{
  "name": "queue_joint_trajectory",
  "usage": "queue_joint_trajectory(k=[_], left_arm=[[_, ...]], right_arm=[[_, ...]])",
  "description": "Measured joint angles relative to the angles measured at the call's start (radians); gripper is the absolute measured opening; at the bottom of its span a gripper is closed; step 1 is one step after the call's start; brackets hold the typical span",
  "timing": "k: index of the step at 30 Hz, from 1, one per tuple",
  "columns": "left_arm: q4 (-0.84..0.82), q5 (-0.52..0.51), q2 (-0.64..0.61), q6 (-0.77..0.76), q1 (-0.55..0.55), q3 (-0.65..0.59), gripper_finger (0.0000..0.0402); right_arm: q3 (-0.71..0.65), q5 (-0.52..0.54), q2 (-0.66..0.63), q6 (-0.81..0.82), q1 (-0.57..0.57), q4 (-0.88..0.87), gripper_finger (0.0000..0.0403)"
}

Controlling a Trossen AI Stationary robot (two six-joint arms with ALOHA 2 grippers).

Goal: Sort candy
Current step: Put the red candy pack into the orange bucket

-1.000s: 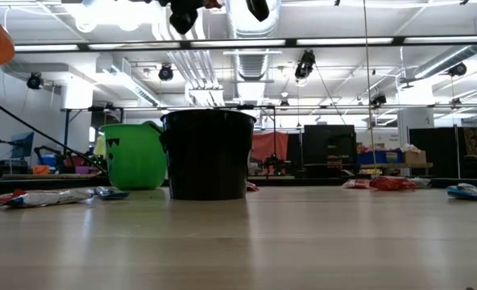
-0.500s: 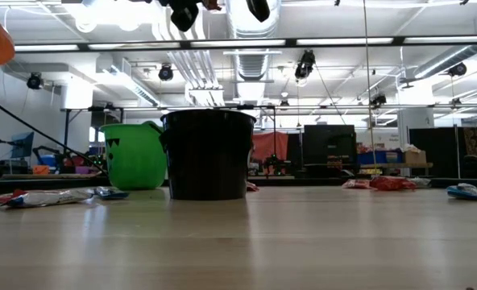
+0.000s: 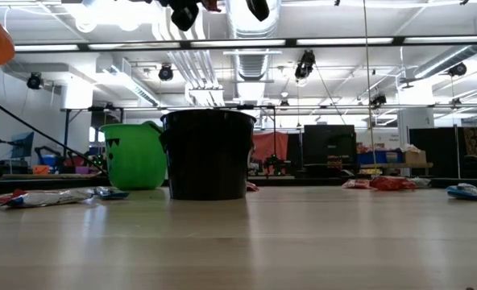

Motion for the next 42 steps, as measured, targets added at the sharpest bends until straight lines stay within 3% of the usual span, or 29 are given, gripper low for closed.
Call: queue_joint_trajectory(k=[20,35,42], left_arm=[[-0.049,-0.029,-0.001,0.029,0.005,-0.001,0.0001],[-0.323,-0.057,-0.063,0.161,0.011,-0.002,0.0001],[-0.388,-0.036,-0.127,0.167,0.006,-0.002,0.0001]], right_arm=[[0.0,0.002,-0.013,-0.017,-0.029,-0.016,0.0212],[0.0,0.016,-0.034,-0.013,-0.107,-0.096,0.024],[0.0,0.164,-0.034,-0.078,-0.14,-0.252,0.024]])
